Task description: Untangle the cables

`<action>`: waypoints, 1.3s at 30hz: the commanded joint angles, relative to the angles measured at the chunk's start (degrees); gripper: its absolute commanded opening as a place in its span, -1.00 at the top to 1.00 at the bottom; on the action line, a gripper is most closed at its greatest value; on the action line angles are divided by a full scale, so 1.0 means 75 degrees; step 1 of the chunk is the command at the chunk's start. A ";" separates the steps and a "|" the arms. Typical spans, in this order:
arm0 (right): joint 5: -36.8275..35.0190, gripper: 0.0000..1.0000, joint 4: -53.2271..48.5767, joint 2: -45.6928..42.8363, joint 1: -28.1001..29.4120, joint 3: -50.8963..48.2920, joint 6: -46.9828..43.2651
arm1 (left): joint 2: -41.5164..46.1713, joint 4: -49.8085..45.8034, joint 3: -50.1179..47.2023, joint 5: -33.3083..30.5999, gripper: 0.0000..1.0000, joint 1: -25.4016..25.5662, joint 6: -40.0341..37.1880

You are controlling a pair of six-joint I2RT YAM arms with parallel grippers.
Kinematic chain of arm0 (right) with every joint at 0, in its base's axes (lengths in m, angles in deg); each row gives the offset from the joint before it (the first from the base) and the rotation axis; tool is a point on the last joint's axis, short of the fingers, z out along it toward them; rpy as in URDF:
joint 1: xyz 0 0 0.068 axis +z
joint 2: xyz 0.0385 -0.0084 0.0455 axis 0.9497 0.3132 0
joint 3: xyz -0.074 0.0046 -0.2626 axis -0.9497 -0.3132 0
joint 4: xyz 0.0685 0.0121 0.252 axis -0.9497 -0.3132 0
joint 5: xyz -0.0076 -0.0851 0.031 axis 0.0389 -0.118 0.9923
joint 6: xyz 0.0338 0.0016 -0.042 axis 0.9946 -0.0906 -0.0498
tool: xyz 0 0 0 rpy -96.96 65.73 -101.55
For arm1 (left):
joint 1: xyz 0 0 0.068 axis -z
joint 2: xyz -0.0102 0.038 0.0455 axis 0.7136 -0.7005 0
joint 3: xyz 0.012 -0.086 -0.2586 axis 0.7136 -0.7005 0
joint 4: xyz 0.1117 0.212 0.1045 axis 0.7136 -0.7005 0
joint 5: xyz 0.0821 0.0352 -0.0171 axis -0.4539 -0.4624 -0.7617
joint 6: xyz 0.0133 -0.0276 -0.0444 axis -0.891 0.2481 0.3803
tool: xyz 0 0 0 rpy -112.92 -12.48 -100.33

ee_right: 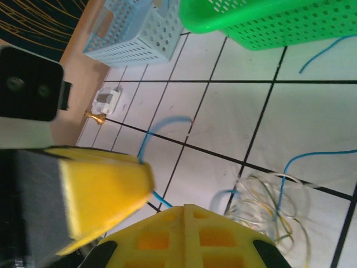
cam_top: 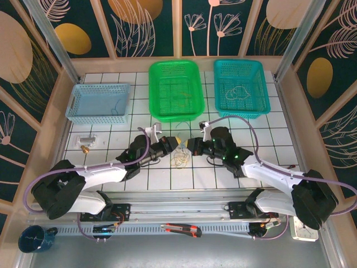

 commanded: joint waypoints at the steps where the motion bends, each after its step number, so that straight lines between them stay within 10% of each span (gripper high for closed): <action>1: -0.0635 1.00 0.0370 0.0246 0.0010 -0.0406 0.0063 | 0.0494 -0.0534 0.0474 -0.0185 1.00 0.0050 -0.0461; 13: -0.0757 1.00 0.0880 0.0715 -0.0092 -0.0797 0.0172 | 0.1514 -0.1850 0.1351 -0.0269 1.00 0.0060 -0.1314; 31: -0.0683 0.02 -0.0001 -0.1701 -0.0091 -0.0612 -0.0724 | 0.1241 -0.1829 0.1206 -0.0315 1.00 0.0055 -0.1388; 39: -0.0180 -0.06 0.0367 -0.1234 -0.0019 -0.0233 -0.0907 | 0.1151 -0.1803 0.1251 -0.0301 1.00 0.0060 -0.1388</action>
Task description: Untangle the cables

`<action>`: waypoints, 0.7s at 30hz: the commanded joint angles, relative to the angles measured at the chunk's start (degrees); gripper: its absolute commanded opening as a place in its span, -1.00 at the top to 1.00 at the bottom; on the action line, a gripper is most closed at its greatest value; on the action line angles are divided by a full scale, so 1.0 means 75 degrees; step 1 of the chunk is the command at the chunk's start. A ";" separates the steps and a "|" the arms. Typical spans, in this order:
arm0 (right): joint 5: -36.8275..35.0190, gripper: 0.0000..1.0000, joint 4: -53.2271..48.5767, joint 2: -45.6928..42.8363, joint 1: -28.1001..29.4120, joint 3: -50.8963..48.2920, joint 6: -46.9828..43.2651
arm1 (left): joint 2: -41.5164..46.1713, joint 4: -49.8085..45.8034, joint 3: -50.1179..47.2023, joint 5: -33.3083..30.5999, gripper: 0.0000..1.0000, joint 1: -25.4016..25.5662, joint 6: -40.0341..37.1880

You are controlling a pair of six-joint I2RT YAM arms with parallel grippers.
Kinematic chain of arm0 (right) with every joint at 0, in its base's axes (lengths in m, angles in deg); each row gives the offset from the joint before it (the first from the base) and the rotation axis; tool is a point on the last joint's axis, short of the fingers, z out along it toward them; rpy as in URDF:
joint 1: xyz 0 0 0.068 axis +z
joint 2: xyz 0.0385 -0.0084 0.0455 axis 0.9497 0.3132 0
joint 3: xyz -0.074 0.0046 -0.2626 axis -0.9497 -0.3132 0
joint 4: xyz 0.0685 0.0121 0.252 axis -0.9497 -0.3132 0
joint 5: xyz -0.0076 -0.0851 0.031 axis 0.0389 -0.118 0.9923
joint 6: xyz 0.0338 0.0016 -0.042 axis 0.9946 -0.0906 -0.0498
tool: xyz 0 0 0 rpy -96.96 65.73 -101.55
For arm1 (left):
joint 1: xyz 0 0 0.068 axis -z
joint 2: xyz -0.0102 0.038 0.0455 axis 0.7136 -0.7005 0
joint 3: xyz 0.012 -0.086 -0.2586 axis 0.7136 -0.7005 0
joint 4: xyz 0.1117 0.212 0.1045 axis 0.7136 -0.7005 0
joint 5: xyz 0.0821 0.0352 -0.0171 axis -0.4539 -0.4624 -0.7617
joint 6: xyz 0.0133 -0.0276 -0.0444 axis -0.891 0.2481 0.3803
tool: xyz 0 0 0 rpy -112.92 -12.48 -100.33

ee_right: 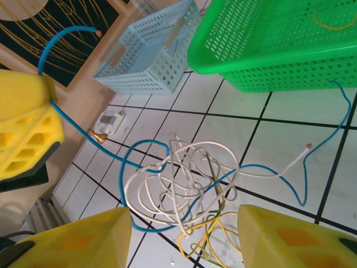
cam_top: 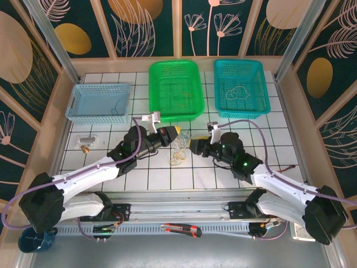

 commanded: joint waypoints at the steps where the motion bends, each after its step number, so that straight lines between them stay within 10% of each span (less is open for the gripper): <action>1: 0.0269 -0.06 0.0287 0.0214 0.0056 0.0338 -0.0192 | -0.0065 0.0083 0.0048 0.0001 1.00 0.0060 -0.0103; 14: 0.0371 0.14 0.0594 0.0877 0.0127 0.0684 -0.0145 | -0.0079 0.0132 0.0068 0.0034 1.00 0.0056 -0.0071; 21: 0.0519 0.97 0.0713 0.1207 0.0125 0.0797 -0.0132 | -0.0113 0.0271 -0.0082 -0.0067 1.00 0.0056 -0.0056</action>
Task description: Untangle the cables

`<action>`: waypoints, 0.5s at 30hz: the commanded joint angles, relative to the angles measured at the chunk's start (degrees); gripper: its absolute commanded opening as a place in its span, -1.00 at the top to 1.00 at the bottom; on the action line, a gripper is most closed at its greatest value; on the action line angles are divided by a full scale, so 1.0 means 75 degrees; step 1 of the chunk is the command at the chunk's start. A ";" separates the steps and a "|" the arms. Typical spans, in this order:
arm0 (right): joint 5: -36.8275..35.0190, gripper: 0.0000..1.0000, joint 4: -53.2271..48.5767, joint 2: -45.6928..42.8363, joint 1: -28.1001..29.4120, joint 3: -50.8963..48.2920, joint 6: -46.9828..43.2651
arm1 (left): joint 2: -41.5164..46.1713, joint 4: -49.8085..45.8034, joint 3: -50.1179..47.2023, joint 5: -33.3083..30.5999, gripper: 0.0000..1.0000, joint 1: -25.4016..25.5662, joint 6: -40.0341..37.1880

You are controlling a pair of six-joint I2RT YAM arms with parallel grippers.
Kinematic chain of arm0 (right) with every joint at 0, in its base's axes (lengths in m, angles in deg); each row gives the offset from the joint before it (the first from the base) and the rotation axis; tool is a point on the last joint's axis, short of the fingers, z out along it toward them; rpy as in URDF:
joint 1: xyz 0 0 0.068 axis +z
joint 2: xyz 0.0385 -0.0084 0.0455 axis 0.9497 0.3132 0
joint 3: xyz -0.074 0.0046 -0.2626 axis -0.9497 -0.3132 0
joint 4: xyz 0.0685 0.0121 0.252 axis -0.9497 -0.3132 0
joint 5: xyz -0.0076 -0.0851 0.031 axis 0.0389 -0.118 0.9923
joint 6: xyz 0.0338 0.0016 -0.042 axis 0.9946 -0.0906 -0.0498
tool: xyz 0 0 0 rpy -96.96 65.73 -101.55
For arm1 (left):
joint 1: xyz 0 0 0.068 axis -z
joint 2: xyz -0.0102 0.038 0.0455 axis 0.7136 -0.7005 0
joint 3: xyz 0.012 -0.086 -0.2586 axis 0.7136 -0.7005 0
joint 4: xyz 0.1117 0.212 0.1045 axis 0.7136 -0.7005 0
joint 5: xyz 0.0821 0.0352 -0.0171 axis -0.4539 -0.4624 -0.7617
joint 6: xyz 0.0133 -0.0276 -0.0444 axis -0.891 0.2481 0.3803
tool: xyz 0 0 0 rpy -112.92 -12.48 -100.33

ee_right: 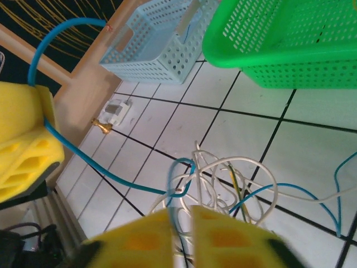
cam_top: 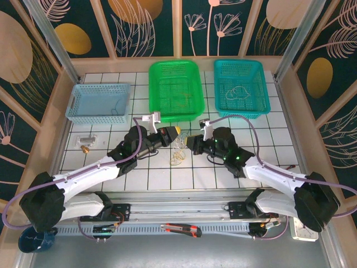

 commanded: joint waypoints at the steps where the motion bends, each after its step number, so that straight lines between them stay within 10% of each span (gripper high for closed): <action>1: 0.0122 1.00 0.0245 0.0025 0.0032 0.0295 -0.0124 | -0.0081 0.0284 -0.0166 -0.0172 1.00 0.0060 -0.0067; 12: 0.0976 1.00 0.0166 -0.0881 -0.0775 0.0293 0.0210 | -0.0593 0.0593 -0.1539 -0.1527 1.00 -0.0063 -0.0096; 15: 0.1013 1.00 0.0138 -0.0817 -0.0823 0.0277 0.0239 | -0.0604 0.0786 -0.1650 -0.1532 0.32 -0.0076 -0.0191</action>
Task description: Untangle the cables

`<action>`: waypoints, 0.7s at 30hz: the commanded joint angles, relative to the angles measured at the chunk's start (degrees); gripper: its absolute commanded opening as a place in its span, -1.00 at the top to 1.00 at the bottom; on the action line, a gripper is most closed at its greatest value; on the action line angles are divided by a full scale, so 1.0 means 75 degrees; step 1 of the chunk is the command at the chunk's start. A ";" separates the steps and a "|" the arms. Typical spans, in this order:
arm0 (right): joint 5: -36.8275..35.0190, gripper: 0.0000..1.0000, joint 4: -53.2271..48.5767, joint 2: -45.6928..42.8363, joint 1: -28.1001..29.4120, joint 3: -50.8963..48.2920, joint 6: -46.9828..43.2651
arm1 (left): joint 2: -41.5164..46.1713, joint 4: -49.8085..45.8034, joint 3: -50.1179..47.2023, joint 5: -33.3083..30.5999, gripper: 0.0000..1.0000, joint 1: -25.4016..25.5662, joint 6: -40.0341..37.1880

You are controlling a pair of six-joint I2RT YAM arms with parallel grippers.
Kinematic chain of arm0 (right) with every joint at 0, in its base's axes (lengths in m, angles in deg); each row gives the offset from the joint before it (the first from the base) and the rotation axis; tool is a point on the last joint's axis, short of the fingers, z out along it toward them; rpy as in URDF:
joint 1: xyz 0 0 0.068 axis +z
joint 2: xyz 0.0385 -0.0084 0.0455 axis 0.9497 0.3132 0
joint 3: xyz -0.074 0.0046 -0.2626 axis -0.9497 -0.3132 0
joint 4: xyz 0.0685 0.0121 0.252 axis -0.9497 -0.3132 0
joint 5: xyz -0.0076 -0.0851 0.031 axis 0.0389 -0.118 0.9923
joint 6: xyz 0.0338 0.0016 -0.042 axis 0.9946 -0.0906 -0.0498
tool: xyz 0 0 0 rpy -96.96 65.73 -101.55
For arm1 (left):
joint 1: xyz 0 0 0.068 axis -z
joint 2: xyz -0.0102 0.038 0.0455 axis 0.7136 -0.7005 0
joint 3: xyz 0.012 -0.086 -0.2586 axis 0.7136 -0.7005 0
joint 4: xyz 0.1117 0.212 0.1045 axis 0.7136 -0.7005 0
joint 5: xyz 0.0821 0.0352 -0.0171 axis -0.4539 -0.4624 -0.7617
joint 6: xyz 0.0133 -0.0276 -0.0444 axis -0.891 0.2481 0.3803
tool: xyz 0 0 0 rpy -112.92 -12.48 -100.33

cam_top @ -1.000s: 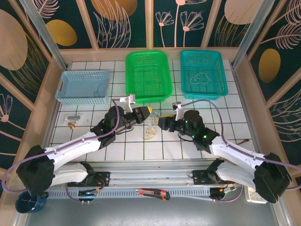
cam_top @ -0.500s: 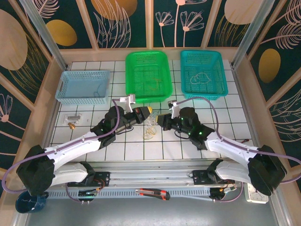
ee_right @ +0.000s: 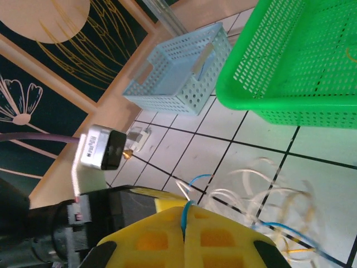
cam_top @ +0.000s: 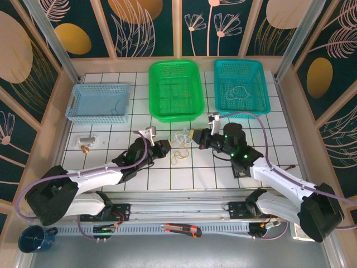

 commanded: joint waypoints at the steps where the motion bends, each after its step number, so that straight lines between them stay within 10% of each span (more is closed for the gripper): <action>1: 0.0293 1.00 0.0252 0.0019 -0.0060 0.0124 0.0131 | 0.0034 0.0477 -0.0070 -0.0293 -0.03 -0.0064 -0.0181; 5: 0.0294 1.00 0.0377 0.0232 -0.0060 0.0071 0.0175 | 0.0297 0.0149 -0.0013 -0.0355 -0.54 -0.0060 -0.0461; 21: 0.0454 1.00 0.0763 0.0565 -0.0022 0.0058 0.0529 | -0.0404 -0.0032 0.0369 0.0435 -0.73 -0.0060 -0.1288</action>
